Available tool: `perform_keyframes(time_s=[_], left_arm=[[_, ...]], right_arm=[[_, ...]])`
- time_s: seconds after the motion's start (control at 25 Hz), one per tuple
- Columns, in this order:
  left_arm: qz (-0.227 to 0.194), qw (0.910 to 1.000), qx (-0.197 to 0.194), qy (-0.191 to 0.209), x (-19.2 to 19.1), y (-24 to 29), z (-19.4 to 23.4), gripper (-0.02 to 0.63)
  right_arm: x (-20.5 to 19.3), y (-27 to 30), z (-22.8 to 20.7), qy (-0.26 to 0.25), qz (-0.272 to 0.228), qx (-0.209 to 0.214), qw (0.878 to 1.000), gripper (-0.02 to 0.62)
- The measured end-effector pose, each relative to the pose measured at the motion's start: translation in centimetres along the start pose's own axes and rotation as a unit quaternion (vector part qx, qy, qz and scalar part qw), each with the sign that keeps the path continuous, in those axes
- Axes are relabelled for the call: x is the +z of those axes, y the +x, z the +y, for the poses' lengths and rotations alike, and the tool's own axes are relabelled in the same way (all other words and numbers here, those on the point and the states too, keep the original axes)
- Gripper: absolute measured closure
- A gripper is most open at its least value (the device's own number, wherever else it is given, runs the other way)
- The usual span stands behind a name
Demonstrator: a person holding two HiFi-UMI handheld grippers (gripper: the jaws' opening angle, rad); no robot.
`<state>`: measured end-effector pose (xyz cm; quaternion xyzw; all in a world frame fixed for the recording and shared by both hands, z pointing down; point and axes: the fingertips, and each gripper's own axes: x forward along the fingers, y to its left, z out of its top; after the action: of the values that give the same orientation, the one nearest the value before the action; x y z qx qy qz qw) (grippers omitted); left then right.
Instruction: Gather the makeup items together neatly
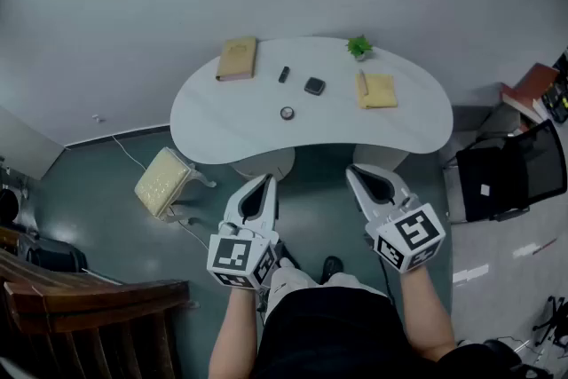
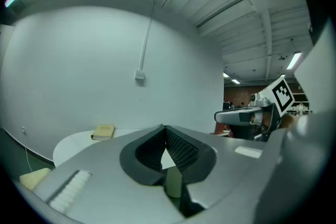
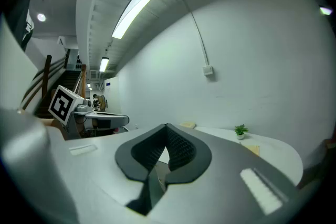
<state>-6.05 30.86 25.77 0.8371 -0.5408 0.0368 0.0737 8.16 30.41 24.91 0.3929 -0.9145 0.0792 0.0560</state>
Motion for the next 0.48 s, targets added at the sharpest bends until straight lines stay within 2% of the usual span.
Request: perform_keyframes(time_s=[0.48], left_arm=[[-0.003, 1.0000, -0.001, -0.002, 0.0, -2.3, -1.7, 0.606]], right_arm=[[-0.1, -2.2, 1.7, -0.014, -0.001, 0.002, 1.000, 0.586]])
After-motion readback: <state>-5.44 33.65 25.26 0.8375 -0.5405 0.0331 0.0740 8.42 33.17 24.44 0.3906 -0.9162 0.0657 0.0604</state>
